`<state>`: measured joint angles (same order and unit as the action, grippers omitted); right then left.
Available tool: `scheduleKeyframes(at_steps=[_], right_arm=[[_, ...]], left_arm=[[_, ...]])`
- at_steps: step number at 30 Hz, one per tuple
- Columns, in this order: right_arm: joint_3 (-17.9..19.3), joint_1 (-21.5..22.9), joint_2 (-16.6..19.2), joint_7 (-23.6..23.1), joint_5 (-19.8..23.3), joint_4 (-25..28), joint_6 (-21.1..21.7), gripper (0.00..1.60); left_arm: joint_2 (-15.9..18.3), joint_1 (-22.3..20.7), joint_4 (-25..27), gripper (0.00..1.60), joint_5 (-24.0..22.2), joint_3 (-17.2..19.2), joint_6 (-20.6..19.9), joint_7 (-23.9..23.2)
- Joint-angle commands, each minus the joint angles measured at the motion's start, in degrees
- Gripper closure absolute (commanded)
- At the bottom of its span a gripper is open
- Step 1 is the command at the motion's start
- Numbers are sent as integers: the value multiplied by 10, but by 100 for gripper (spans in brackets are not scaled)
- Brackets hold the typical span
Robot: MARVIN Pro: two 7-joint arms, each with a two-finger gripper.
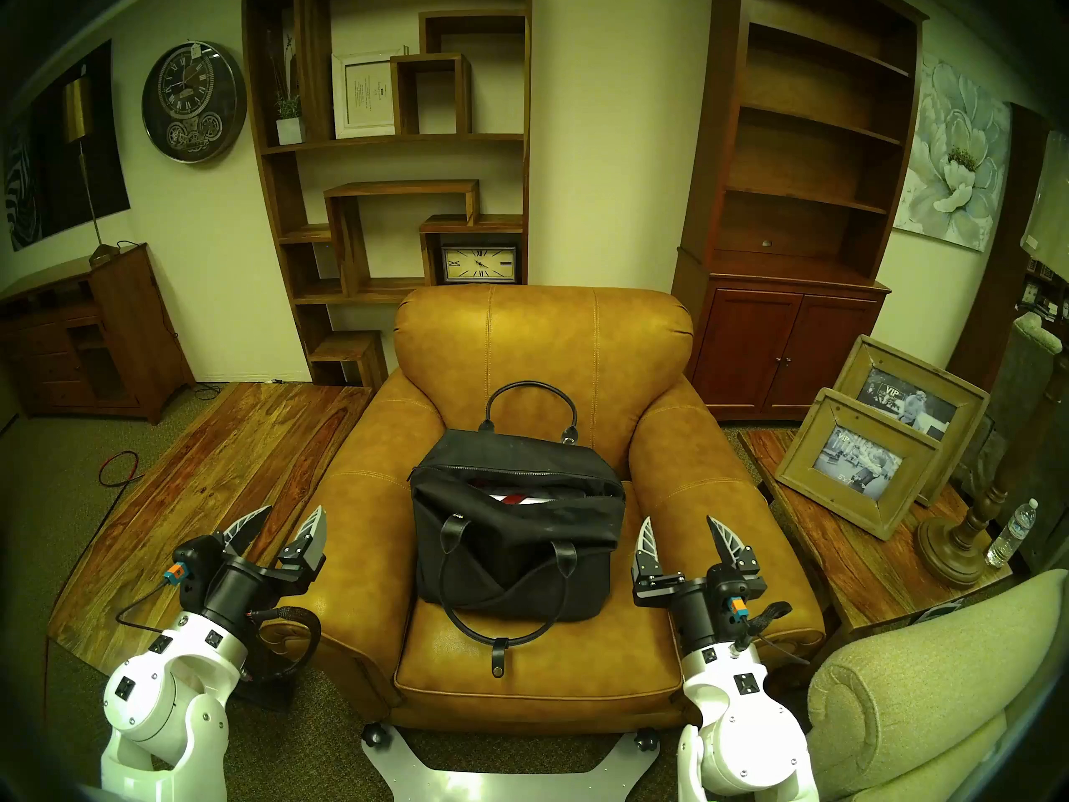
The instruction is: Close a bag with a zipper
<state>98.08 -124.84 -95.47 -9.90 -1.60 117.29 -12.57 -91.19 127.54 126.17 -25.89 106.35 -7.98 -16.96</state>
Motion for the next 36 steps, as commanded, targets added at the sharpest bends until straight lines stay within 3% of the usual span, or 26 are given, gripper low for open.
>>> scheduleKeyframes(at_steps=[1,3,17,36], right_arm=[[0,1,0,0,0,10,-2,0],[0,1,0,0,0,10,-2,0],[0,2,0,0,1,9,-2,0],[0,3,0,0,1,7,-3,0]], left_arm=[[0,-67,-21,0,-70,15,-34,-4],[8,-79,-32,0,-99,18,-46,1],[71,-173,-163,0,-160,-24,-29,35],[124,-301,-323,0,-185,-83,-14,72]])
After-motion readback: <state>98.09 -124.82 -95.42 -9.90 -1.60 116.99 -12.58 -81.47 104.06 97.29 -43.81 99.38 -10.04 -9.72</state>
